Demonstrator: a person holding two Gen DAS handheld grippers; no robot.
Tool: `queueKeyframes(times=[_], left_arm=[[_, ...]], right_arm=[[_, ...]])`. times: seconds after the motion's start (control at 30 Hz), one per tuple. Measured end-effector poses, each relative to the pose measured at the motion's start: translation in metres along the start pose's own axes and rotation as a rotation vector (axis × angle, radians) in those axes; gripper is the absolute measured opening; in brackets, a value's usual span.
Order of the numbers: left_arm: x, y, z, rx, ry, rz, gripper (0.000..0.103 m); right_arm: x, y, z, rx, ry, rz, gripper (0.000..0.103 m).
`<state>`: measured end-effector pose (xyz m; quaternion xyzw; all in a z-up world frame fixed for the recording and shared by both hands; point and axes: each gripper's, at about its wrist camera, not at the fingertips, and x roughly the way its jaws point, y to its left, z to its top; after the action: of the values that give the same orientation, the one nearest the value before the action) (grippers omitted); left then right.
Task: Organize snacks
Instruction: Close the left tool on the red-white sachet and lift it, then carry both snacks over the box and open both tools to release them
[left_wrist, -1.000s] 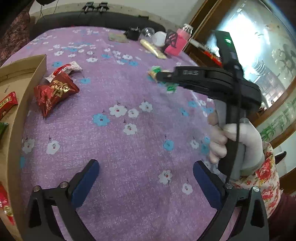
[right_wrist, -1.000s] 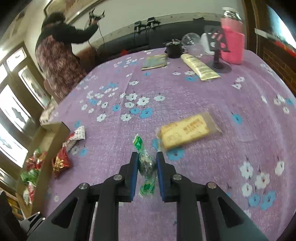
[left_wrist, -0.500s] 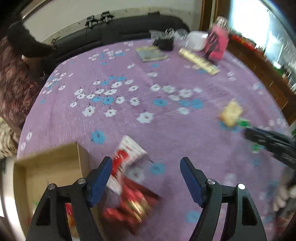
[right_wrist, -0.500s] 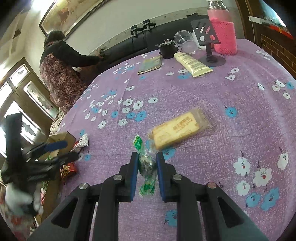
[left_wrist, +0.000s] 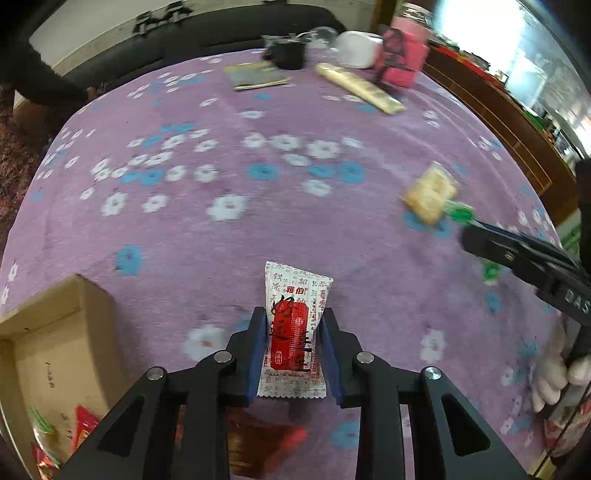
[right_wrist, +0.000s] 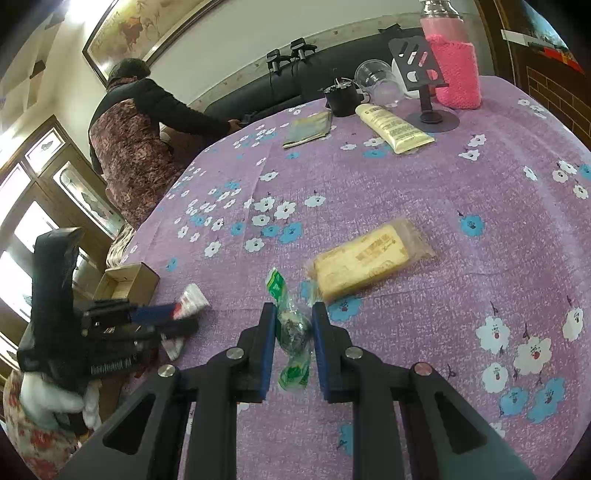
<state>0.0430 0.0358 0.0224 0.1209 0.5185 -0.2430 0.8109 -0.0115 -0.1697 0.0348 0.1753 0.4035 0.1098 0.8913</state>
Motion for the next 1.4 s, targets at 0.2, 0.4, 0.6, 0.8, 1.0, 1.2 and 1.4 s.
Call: queueKeyframes(times=[0.2, 0.4, 0.6, 0.8, 1.0, 1.2, 1.4], left_arm=[[0.009, -0.026, 0.001, 0.033, -0.038, 0.042, 0.069], [0.002, -0.034, -0.002, -0.017, -0.084, 0.001, 0.024], [-0.043, -0.024, -0.020, -0.107, -0.185, -0.074, 0.024], [-0.117, 0.015, -0.070, -0.263, -0.333, -0.096, 0.024], [-0.165, 0.072, -0.143, -0.451, -0.425, -0.008, 0.024], [-0.170, 0.120, -0.199, -0.591, -0.412, 0.096, 0.024], [-0.147, 0.136, -0.214, -0.636, -0.376, 0.101, 0.024]], right_arm=[[0.001, -0.001, -0.001, 0.007, 0.006, 0.004, 0.018], [0.001, -0.005, 0.000, 0.021, 0.010, 0.019, 0.018], [-0.002, -0.003, -0.001, 0.018, 0.005, 0.044, 0.018], [-0.005, 0.004, -0.004, -0.002, -0.016, 0.043, 0.019], [-0.004, 0.016, -0.009, -0.032, -0.016, 0.019, 0.019], [-0.009, 0.065, -0.017, -0.101, 0.016, 0.067, 0.019], [-0.003, 0.152, -0.037, -0.244, 0.088, 0.166, 0.019]])
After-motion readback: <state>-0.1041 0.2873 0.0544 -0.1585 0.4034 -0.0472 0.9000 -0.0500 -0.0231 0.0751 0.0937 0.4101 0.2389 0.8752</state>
